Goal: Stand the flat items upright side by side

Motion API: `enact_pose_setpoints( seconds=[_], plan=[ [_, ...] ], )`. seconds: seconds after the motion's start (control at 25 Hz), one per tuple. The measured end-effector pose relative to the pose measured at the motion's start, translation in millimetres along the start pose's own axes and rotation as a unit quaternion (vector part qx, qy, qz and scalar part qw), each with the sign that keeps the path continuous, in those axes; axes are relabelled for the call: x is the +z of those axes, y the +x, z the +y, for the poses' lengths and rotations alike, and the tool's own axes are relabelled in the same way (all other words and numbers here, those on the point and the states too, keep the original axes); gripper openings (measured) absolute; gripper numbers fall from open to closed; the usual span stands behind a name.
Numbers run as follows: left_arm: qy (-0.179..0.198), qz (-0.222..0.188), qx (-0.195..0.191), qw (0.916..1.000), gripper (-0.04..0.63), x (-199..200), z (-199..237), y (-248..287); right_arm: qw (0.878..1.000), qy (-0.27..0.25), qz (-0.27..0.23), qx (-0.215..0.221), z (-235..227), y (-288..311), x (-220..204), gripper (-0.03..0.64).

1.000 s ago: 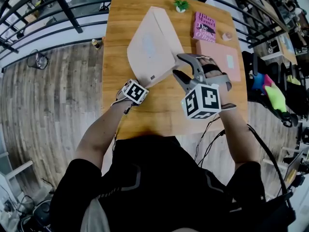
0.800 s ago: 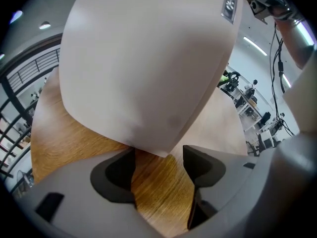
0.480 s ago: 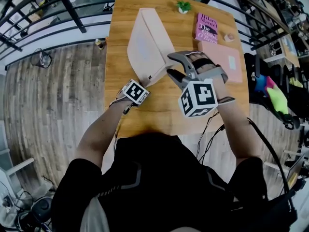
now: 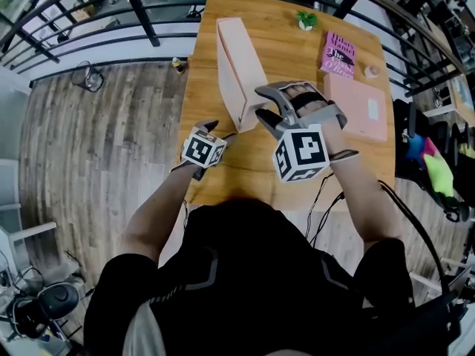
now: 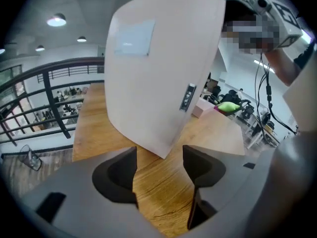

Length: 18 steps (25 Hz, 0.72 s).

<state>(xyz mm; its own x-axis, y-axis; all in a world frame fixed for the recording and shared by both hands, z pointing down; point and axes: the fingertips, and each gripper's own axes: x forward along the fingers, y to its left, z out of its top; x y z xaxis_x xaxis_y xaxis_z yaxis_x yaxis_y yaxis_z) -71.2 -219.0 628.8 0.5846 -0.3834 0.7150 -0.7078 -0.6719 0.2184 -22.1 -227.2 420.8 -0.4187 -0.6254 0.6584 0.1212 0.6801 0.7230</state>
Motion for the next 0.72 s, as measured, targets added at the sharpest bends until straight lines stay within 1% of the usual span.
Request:
enact_pose_setpoints(
  seconds=[0.12, 0.2, 0.28, 0.52, 0.64, 0.72],
  plan=[
    [-0.018, -0.048, 0.022, 0.9984, 0.305, 14, 7, -28, 1.0, -0.006, -0.009, -0.004, -2, 5, 7, 0.233],
    [-0.029, -0.072, 0.039, 0.9962, 0.305, 20, 11, -45, 1.0, -0.001, -0.016, -0.006, -2, 6, 8, 0.235],
    [-0.032, -0.094, 0.05, 0.9938, 0.305, 27, 12, -63, 1.0, 0.009, -0.021, -0.009, -3, 6, 8, 0.236],
    [-0.039, -0.152, 0.073, 0.9849, 0.295, 44, 0, -109, 0.996, 0.071, -0.048, -0.016, -1, 3, 1, 0.261],
    [-0.046, -0.172, 0.083, 0.9805, 0.293, 47, -6, -127, 0.994, 0.089, -0.055, -0.021, 0, 1, -3, 0.266],
    [-0.047, -0.181, 0.086, 0.9786, 0.291, 47, -10, -136, 0.991, 0.11, -0.066, -0.021, -1, 1, -2, 0.276]
  ],
)
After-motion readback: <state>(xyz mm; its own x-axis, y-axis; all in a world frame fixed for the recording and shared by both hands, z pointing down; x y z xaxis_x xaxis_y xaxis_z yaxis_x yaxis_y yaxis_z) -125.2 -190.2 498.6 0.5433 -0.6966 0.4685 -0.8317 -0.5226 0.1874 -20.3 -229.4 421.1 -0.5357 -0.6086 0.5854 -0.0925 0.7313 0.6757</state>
